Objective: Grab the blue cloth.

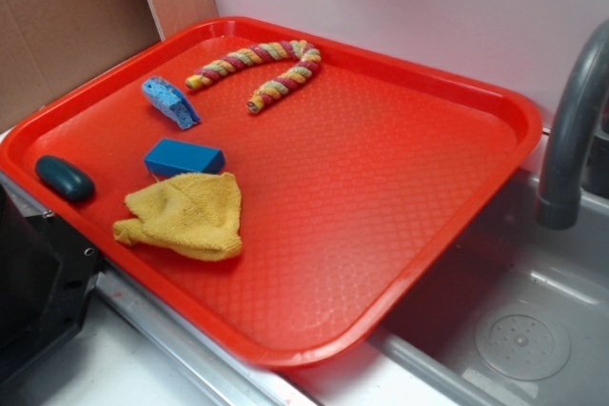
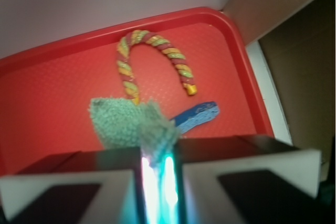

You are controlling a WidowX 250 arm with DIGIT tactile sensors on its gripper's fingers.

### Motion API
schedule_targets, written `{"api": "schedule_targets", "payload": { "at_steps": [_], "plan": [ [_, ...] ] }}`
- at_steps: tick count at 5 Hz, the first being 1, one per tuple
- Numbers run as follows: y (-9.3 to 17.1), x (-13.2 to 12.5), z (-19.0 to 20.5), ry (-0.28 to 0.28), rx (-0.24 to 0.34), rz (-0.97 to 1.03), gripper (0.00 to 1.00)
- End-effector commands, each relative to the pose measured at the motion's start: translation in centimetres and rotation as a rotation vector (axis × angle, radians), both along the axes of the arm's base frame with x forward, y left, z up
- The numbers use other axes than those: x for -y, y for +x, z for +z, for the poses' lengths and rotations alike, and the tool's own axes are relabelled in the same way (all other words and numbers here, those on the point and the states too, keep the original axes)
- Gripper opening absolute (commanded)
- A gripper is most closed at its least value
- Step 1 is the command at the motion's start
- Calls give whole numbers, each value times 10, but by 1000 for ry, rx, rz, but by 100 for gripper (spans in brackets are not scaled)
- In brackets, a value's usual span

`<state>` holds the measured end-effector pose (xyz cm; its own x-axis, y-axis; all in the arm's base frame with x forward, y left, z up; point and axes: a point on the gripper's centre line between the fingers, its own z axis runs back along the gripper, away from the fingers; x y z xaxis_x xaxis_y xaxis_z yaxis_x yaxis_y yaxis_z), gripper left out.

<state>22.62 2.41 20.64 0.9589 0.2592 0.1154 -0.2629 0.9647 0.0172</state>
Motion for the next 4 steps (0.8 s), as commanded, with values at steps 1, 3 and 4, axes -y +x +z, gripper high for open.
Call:
{"api": "schedule_targets", "payload": {
  "at_steps": [1, 3, 4],
  "plan": [
    [-6, 25, 17, 11, 36, 3, 0],
    [-1, 14, 3, -9, 0, 35, 0],
    [-1, 13, -4, 0, -19, 29, 0]
  ]
}}
